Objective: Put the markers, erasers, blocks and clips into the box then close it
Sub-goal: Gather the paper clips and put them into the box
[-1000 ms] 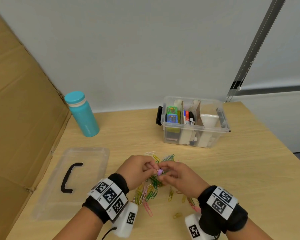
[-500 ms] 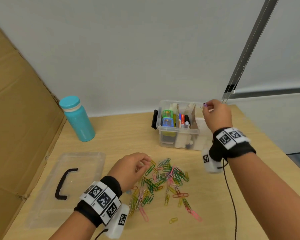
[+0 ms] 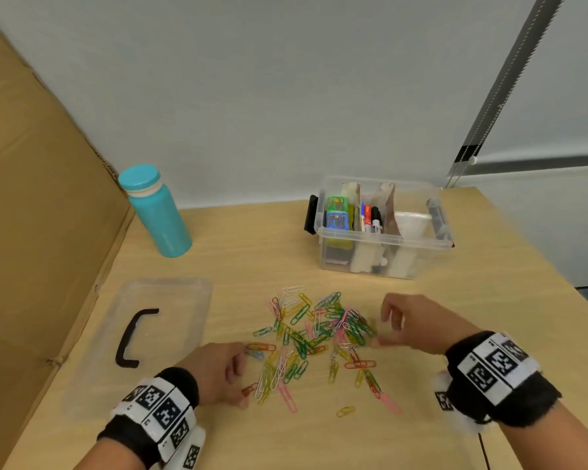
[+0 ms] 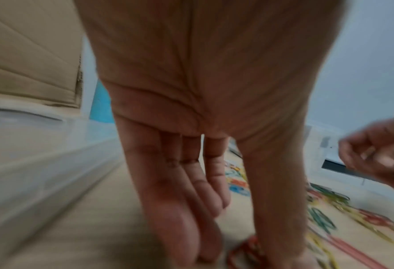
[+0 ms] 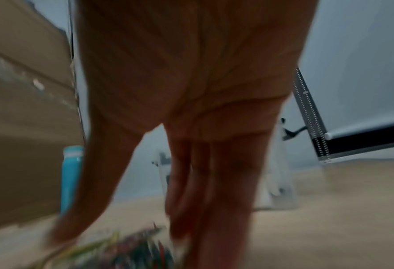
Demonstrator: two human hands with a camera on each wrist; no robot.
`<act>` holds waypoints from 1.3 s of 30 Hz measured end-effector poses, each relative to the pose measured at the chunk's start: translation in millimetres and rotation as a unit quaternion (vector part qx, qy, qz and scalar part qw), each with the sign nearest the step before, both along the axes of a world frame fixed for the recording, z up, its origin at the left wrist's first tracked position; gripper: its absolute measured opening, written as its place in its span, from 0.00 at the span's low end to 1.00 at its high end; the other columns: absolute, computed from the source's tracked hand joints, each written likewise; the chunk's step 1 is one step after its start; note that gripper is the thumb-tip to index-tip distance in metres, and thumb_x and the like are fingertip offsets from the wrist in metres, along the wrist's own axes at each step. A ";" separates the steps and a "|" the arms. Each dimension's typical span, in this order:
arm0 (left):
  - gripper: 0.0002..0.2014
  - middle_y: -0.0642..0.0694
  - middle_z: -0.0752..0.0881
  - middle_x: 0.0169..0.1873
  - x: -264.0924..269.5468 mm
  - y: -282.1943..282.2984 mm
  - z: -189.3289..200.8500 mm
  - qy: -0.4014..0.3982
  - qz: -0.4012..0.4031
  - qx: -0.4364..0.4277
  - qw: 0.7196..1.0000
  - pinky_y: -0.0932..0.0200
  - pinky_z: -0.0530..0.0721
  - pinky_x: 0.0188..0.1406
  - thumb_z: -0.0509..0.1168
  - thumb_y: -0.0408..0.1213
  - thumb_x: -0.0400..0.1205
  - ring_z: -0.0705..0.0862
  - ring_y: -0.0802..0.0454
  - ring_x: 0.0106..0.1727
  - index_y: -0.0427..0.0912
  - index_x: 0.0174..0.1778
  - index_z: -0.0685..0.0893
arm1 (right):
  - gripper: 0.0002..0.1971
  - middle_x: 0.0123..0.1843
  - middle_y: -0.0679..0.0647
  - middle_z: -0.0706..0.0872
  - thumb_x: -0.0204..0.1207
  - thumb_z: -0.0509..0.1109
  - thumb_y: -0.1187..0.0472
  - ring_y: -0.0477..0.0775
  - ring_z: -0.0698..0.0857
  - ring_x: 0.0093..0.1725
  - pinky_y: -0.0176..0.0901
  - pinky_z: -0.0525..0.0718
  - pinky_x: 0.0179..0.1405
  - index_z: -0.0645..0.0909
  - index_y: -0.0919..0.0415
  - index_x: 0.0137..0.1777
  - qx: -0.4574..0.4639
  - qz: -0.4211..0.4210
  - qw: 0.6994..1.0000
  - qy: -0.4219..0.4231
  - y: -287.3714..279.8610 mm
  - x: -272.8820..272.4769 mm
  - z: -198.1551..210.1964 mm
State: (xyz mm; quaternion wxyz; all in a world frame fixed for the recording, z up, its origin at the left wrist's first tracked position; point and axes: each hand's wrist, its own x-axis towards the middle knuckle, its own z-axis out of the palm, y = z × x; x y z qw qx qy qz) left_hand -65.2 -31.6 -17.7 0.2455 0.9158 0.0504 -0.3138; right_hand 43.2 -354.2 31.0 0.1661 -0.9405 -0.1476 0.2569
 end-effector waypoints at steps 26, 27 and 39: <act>0.07 0.52 0.84 0.38 31.1 -96.2 7.1 -0.058 -0.110 0.010 0.992 0.58 0.82 0.46 0.70 0.43 0.77 0.82 0.55 0.37 0.46 0.45 0.81 | 0.14 0.28 0.56 0.87 0.72 0.75 0.53 0.51 0.84 0.23 0.47 0.90 0.37 0.76 0.61 0.37 -0.041 0.022 0.990 0.134 56.9 -41.2 -43.1; 0.07 0.53 0.83 0.37 36.3 -97.9 9.2 -0.080 -0.108 0.016 0.991 0.58 0.81 0.47 0.69 0.43 0.77 0.81 0.54 0.39 0.46 0.47 0.82 | 0.12 0.29 0.56 0.87 0.75 0.73 0.56 0.52 0.85 0.24 0.45 0.89 0.35 0.73 0.58 0.36 -0.016 0.003 0.995 0.103 56.3 -34.2 -44.1; 0.16 0.51 0.80 0.46 41.0 -26.9 -4.6 -0.090 0.022 0.021 0.996 0.61 0.78 0.40 0.68 0.48 0.78 0.79 0.55 0.42 0.49 0.56 0.72 | 0.33 0.83 0.53 0.58 0.80 0.62 0.57 0.58 0.57 0.81 0.51 0.63 0.80 0.53 0.55 0.83 0.012 0.062 0.997 -0.049 43.1 -5.1 -54.0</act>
